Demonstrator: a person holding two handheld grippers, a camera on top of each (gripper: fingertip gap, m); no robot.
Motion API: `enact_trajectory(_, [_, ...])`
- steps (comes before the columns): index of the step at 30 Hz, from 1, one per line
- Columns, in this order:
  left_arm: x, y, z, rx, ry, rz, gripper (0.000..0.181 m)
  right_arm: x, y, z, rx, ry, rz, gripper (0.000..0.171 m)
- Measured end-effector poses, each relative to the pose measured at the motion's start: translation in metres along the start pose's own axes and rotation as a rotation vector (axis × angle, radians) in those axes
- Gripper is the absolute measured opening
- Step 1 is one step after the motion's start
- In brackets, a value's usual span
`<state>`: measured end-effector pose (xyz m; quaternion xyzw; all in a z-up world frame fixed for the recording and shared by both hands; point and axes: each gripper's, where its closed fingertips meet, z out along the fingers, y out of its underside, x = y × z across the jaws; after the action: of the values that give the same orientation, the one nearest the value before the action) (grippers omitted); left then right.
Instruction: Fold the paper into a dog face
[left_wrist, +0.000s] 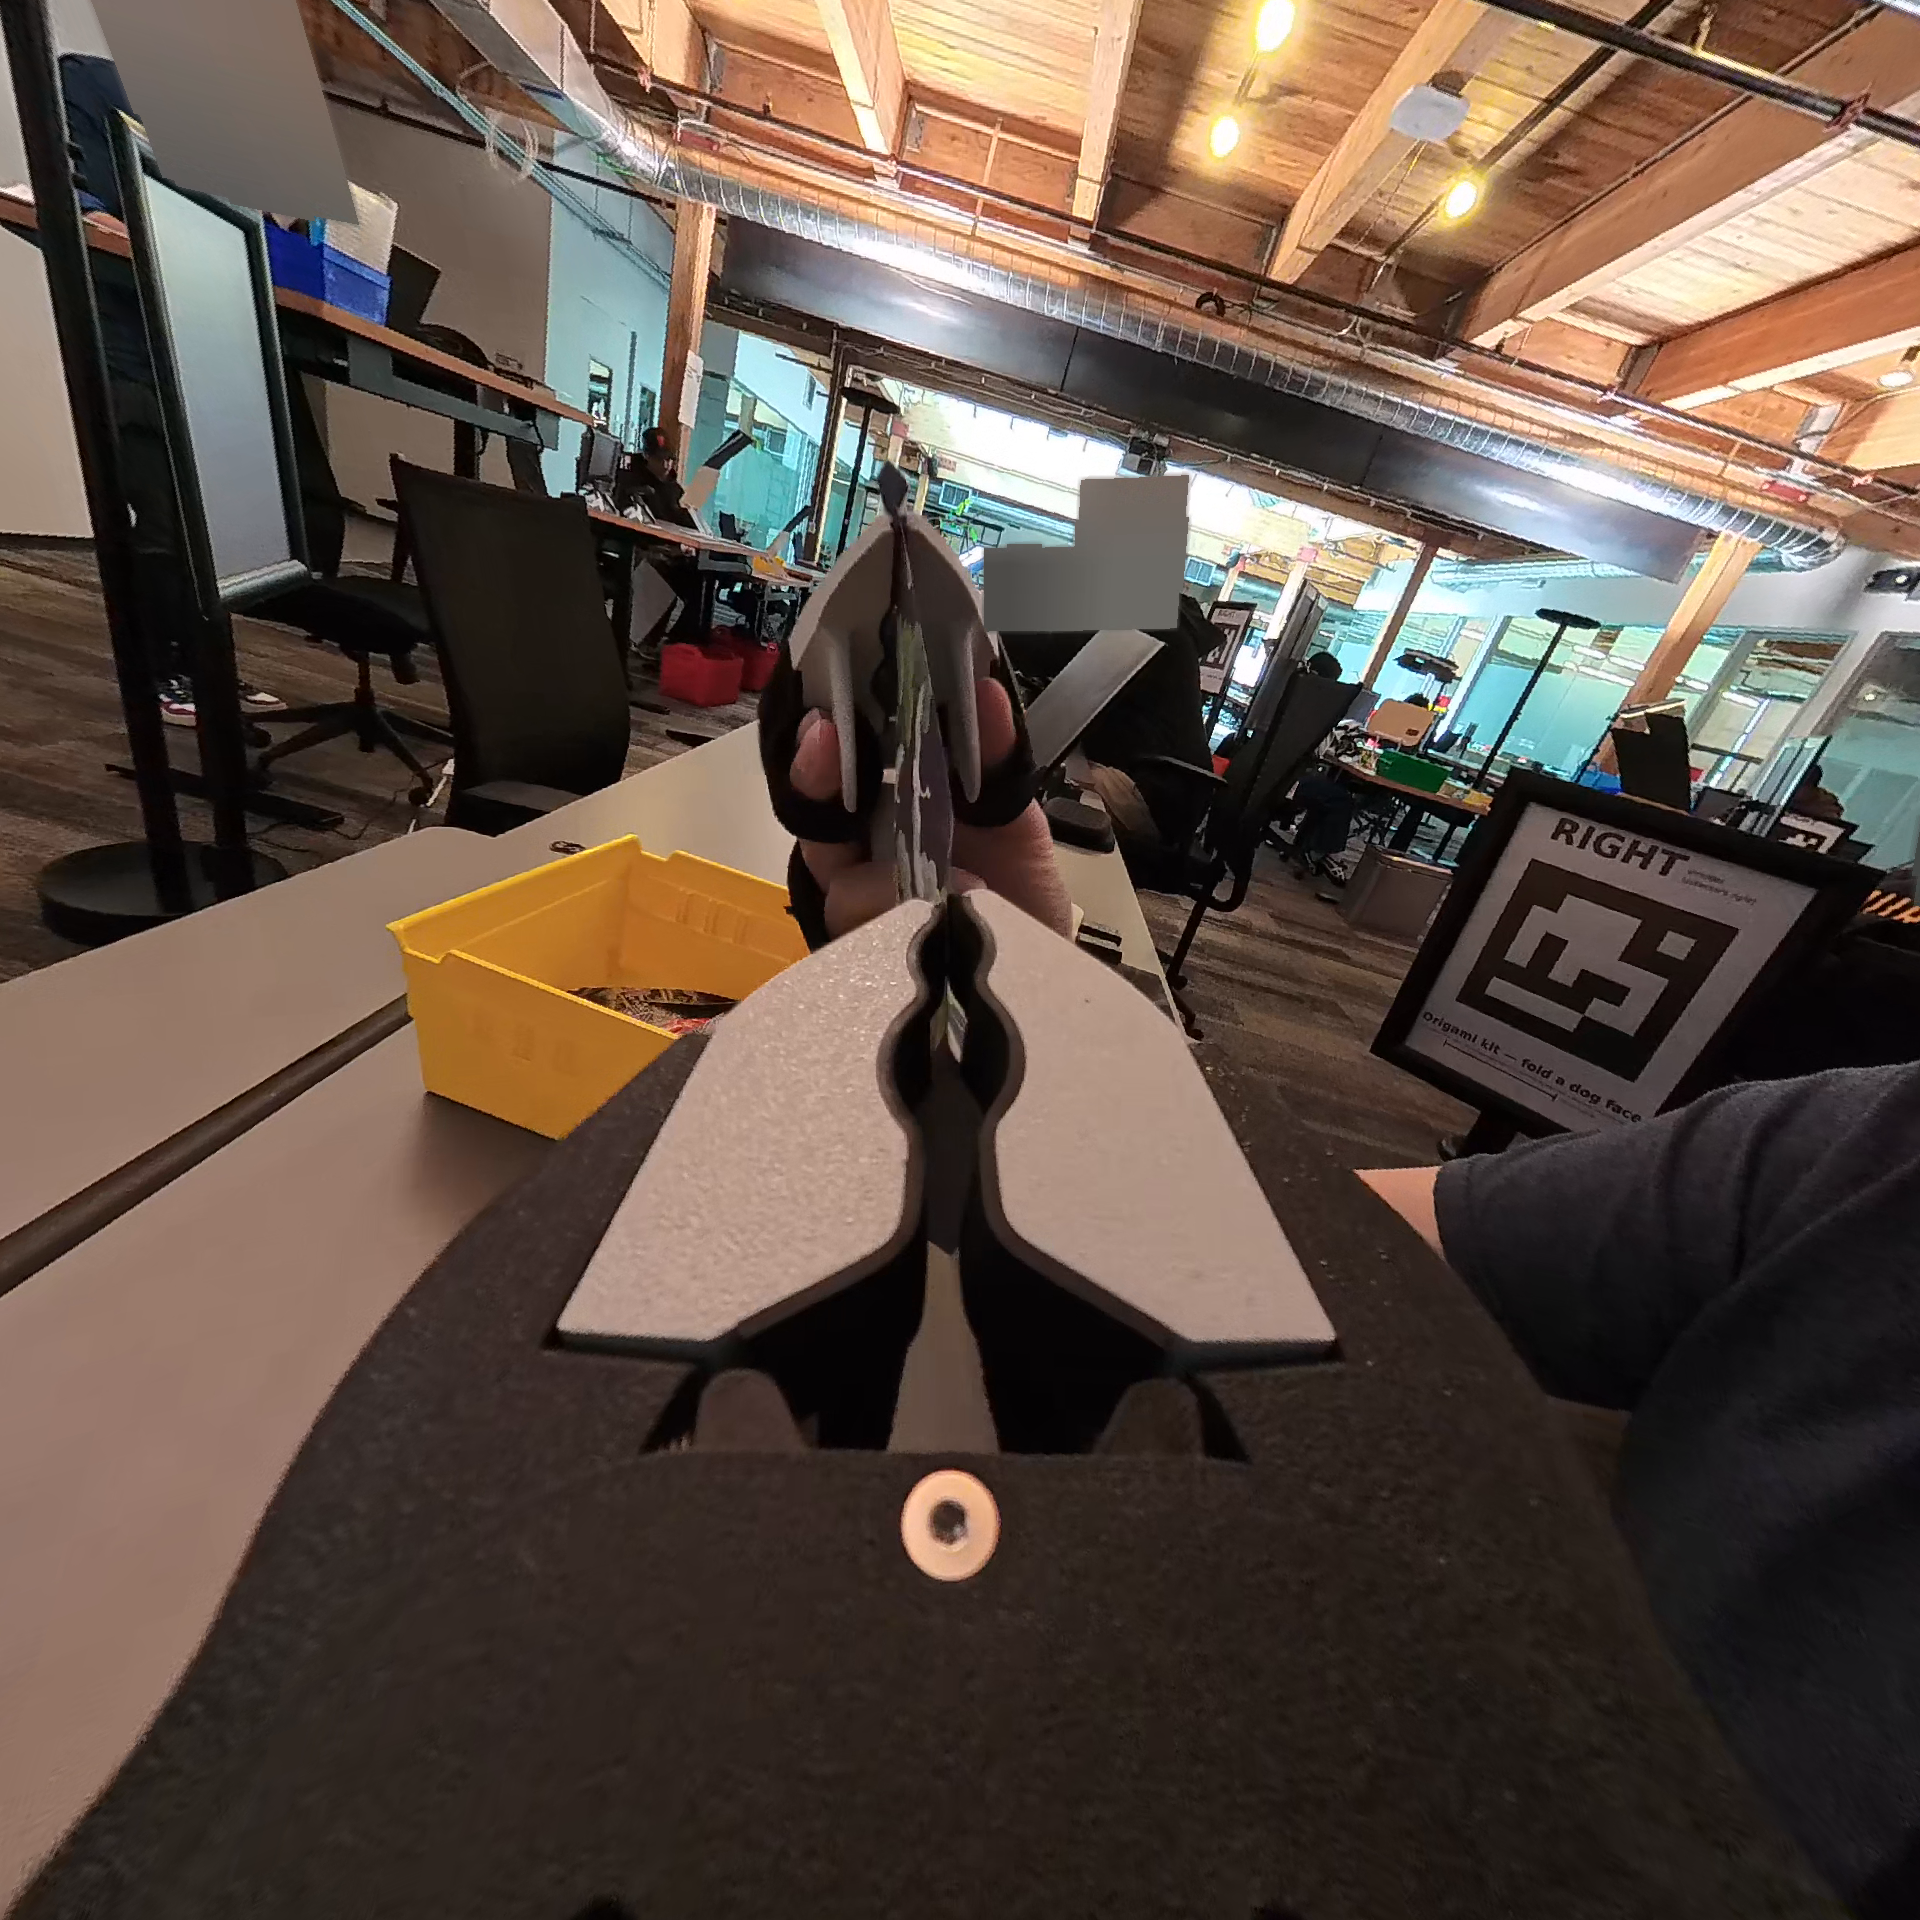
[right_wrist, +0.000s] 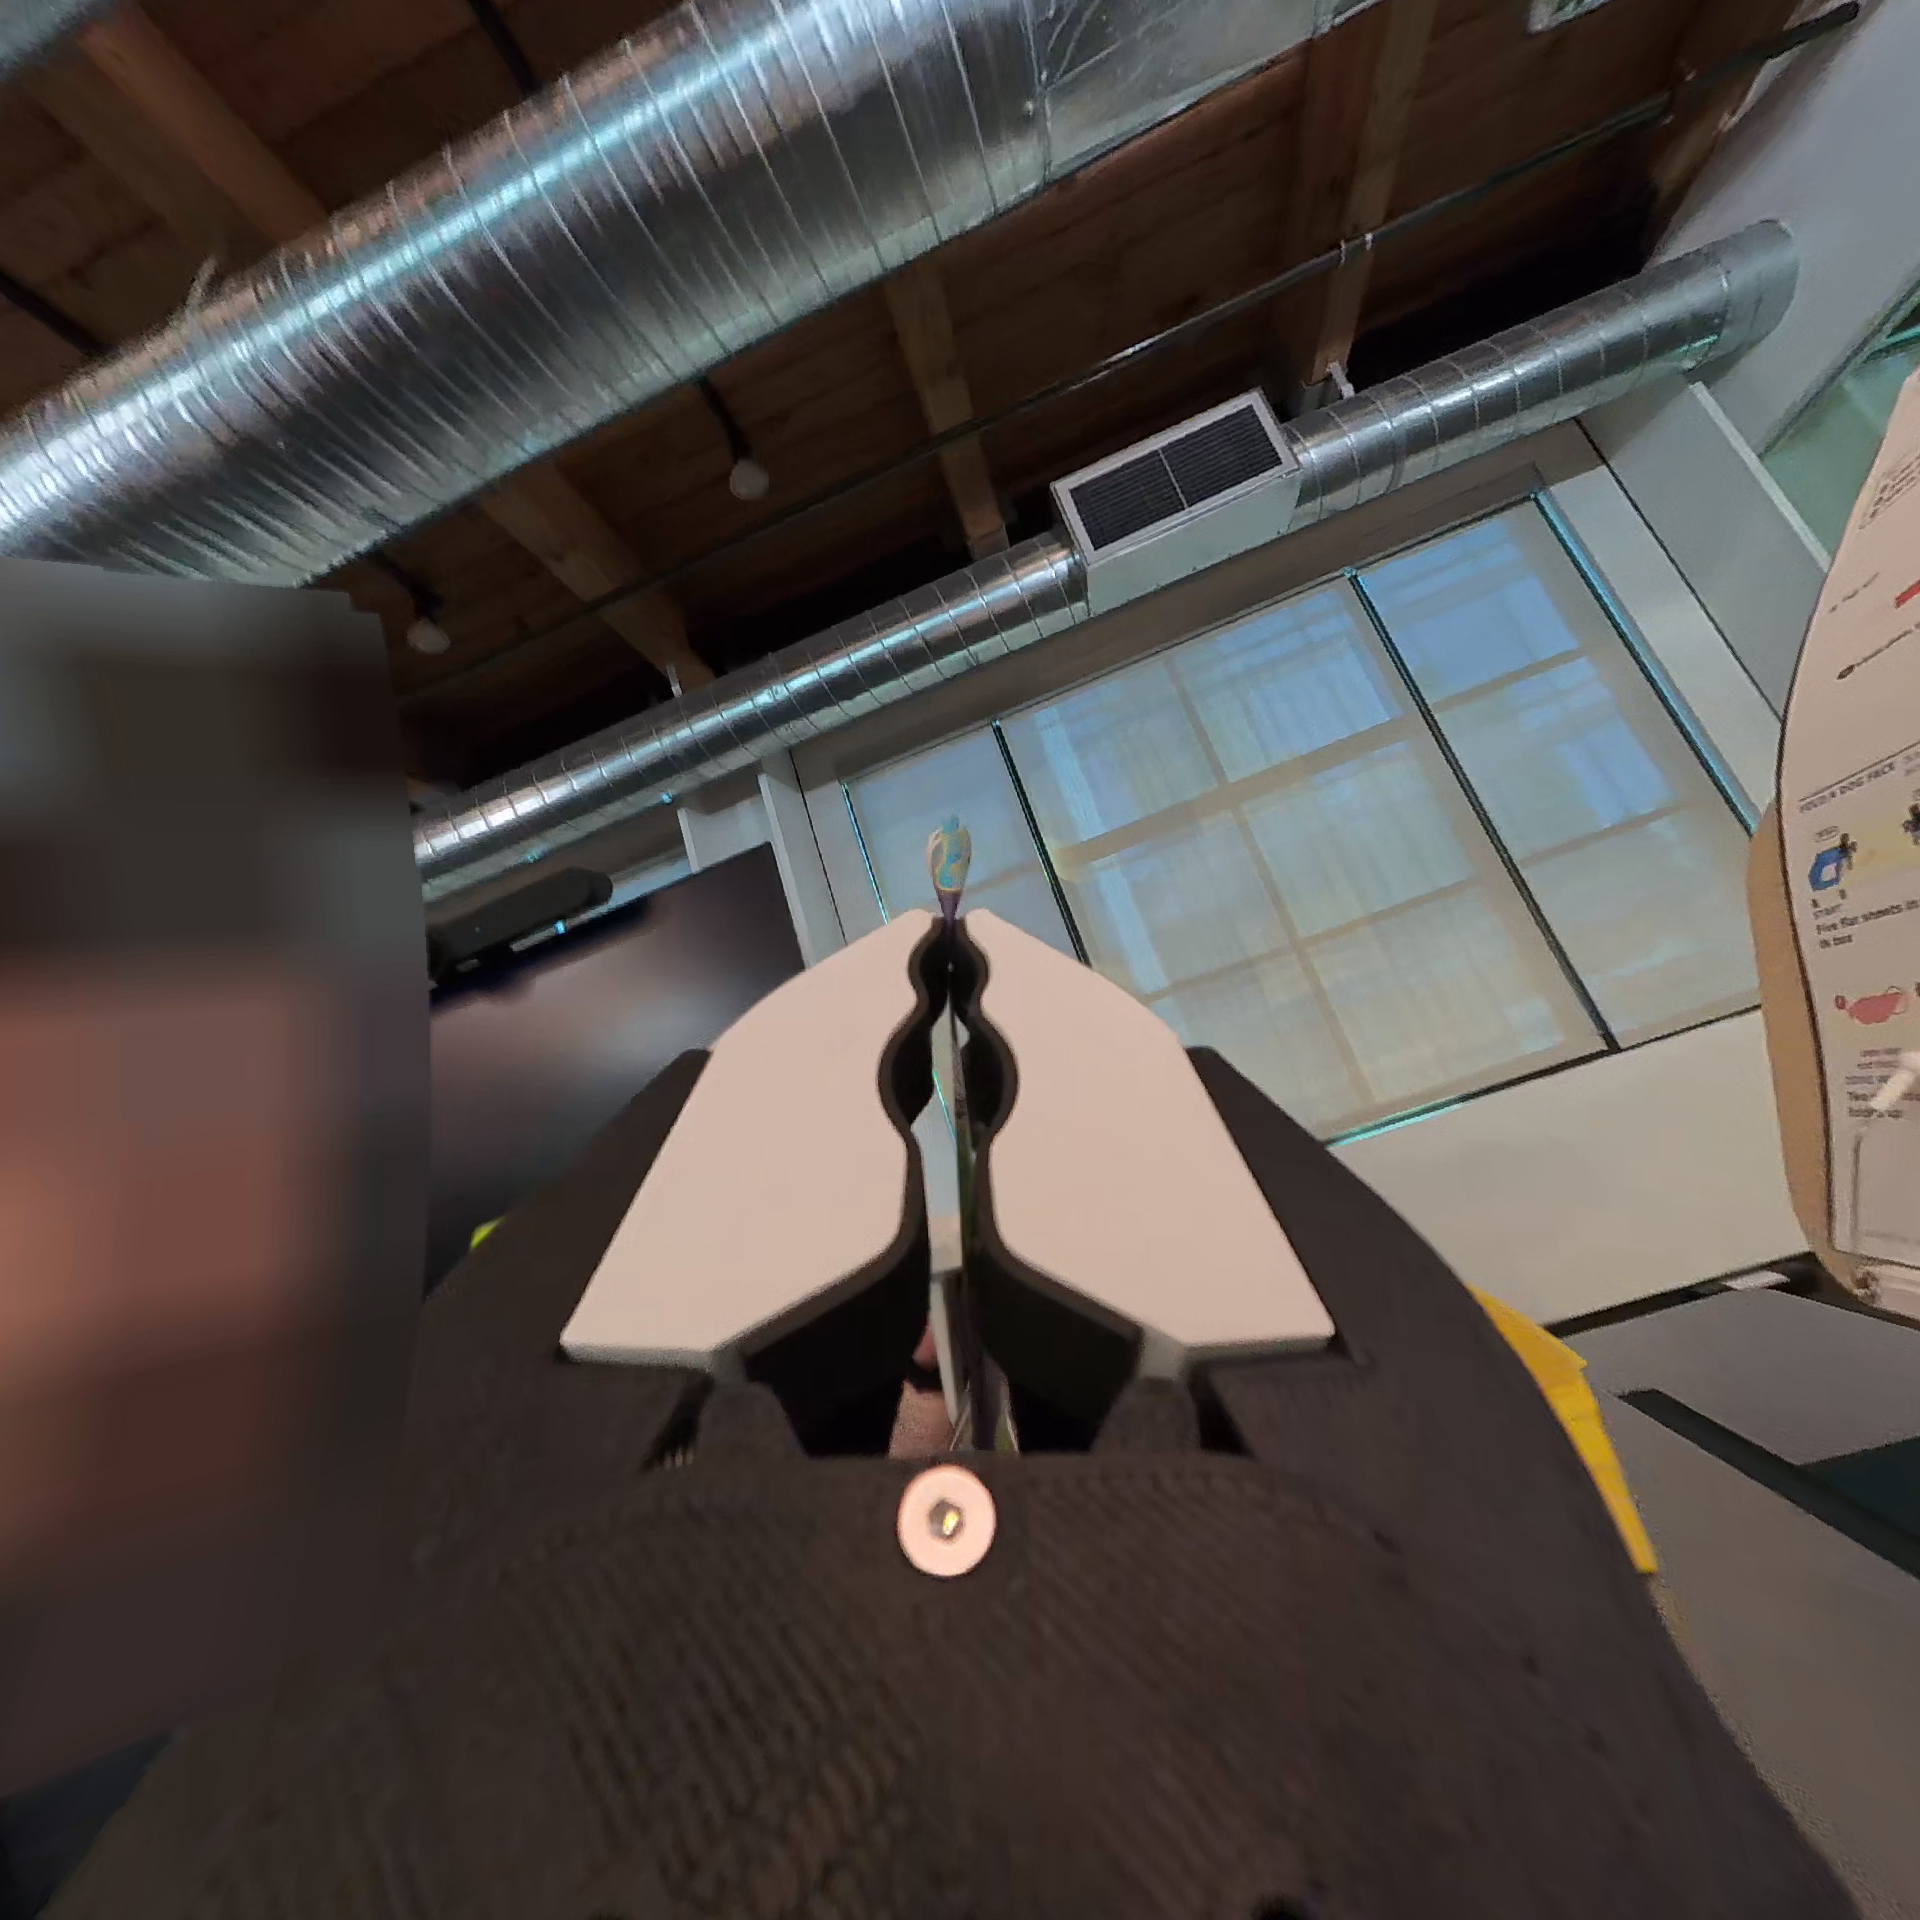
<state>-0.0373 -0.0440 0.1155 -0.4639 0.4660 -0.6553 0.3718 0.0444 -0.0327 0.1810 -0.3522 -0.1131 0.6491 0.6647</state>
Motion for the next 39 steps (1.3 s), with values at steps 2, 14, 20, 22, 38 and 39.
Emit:
enact_trajectory(2, [-0.001,0.001,0.001,-0.002,-0.003,-0.001,0.000,0.005,-0.002,-0.002,0.036,0.015,0.040,0.000])
enact_trajectory(14, [-0.002,0.010,0.008,-0.022,-0.003,-0.022,0.000,0.010,-0.013,-0.010,0.096,0.048,0.055,0.000])
enact_trajectory(20, [-0.003,0.011,0.009,-0.024,-0.007,-0.023,0.000,0.011,-0.018,-0.013,0.126,0.065,0.063,0.000])
enact_trajectory(22, [-0.003,0.012,0.009,-0.028,-0.002,-0.025,0.000,0.011,-0.019,-0.014,0.116,0.073,0.057,0.000])
enact_trajectory(38, [-0.006,0.014,0.005,-0.057,-0.008,-0.025,0.000,0.003,-0.045,-0.026,0.254,0.070,0.090,0.001])
enact_trajectory(39, [-0.008,0.014,0.004,-0.053,-0.018,-0.025,0.000,0.002,-0.064,-0.041,0.351,0.068,0.123,0.001])
